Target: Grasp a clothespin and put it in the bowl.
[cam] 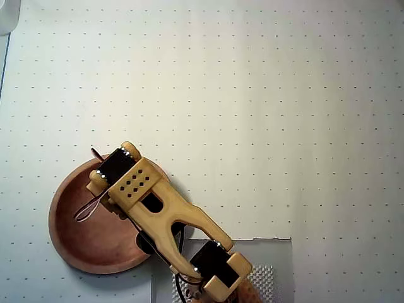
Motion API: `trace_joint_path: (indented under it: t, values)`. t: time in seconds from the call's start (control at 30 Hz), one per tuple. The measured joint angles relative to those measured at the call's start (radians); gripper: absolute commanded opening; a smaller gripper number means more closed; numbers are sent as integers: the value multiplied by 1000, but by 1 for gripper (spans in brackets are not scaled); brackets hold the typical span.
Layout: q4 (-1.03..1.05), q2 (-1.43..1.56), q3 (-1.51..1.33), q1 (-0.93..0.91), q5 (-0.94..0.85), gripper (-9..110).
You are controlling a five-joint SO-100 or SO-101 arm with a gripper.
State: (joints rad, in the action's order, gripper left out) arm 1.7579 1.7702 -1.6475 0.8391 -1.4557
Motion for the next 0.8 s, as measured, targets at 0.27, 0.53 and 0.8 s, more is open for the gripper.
trace_joint_path:
  t: [0.27,0.53,0.8]
  values:
    - [-100,-107,2,-3,0,-2]
    - [-114,-202,87,-3,0,-2]
    - [-114,-284,193,61,0,-2]
